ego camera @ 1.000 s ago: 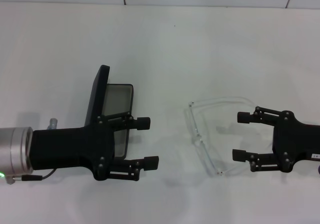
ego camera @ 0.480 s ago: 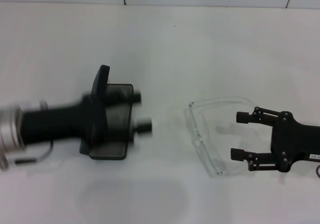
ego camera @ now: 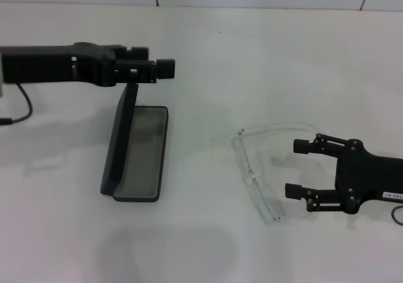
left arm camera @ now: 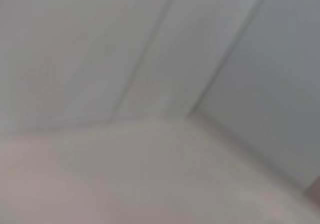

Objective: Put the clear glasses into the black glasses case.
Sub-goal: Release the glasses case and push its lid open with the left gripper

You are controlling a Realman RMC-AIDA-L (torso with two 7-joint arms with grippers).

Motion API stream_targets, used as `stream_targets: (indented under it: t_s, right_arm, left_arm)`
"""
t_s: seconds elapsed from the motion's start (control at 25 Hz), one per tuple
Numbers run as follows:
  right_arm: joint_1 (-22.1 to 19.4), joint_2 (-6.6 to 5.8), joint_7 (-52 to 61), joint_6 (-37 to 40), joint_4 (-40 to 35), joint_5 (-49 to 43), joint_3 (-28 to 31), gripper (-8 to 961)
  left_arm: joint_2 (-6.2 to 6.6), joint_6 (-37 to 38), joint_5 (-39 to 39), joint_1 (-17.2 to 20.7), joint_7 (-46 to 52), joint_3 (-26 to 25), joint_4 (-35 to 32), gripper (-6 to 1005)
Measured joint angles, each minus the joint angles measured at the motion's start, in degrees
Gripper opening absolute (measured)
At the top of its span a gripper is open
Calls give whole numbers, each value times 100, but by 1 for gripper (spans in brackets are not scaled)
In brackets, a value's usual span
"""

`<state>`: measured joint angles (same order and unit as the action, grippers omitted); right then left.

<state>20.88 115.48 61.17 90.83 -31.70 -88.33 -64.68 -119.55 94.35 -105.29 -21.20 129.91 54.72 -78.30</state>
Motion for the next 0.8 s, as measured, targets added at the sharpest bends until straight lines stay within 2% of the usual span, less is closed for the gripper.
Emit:
stream_targets:
  t_s: [0.12,0.24,0.32,0.4,0.6,0.8]
  right_arm:
    - [2,1,1,-86,2,4,0,854]
    - [5,1,8,-214,-9,42,0,854]
    - [11,-1,17,-261,-7,87,18,854]
    - [13,-4,17,-299,-1,112,50,854]
    - [33,-3,8,-346,-29,159,71,854]
    - [83,-8,31,-348,-162,166,152,855]
  left_arm:
    - [13,-203,-1472,-247,1592,571,-1096,887]
    - [22,-155,-2908,-598,2729,1121,-1782,886]
    - [23,-76,-3512,-796,3147,1520,-1964,886]
    - [21,67,-3981,-1029,3485,1805,-1978,886]
    - [10,444,-4678,-1348,3931,2074,-1829,878]
    - [8,625,-4945,-1499,4075,2379,-1531,878]
